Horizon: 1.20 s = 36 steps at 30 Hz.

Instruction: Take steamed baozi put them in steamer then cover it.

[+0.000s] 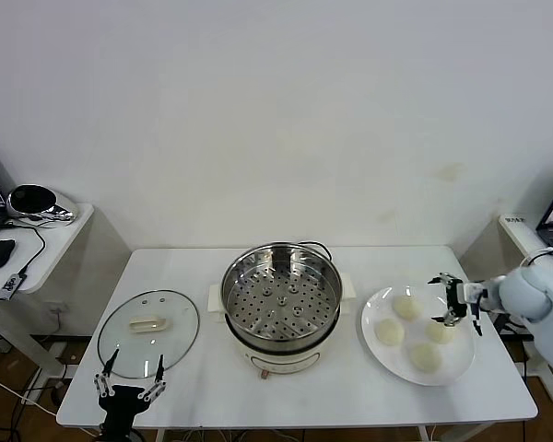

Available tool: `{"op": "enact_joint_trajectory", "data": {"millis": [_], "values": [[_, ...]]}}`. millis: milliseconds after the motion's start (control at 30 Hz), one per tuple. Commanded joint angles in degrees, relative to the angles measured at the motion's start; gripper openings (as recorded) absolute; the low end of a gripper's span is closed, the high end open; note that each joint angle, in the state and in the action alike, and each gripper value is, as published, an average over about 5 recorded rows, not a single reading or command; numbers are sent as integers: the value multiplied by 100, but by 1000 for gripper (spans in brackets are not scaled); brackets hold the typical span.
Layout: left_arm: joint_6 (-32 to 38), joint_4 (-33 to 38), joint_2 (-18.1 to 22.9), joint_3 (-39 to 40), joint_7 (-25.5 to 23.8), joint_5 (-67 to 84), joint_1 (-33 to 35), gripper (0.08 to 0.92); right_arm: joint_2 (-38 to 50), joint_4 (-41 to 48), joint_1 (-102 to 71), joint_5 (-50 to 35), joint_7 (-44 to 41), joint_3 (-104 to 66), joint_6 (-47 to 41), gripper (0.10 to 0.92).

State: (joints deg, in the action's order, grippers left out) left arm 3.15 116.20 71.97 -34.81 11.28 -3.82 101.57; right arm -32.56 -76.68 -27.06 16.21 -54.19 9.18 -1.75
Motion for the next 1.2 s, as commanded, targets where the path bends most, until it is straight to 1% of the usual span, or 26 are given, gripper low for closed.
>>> {"op": "enact_joint_trajectory", "data": {"millis": [33, 300, 700, 967, 1200], "values": [[-3, -6, -21, -54, -3, -34, 7, 823, -424, 1114, 1925, -41, -887, 2069, 169, 823], [-5, -22, -78, -167, 3, -16, -4, 823, -1281, 2006, 2185, 119, -877, 2383, 266, 823], [3, -26, -138, -261, 8, 13, 7, 823, -1635, 2401, 2174, 364, -793, 2405, 211, 813], [1, -40, -151, -257, 7, 13, -25, 823, -1684, 2498, 2150, 442, -766, 2360, 190, 717], [8, -58, -152, -260, 9, 18, -27, 823, -1751, 2601, 2104, 508, -750, 2312, 176, 652]]}}
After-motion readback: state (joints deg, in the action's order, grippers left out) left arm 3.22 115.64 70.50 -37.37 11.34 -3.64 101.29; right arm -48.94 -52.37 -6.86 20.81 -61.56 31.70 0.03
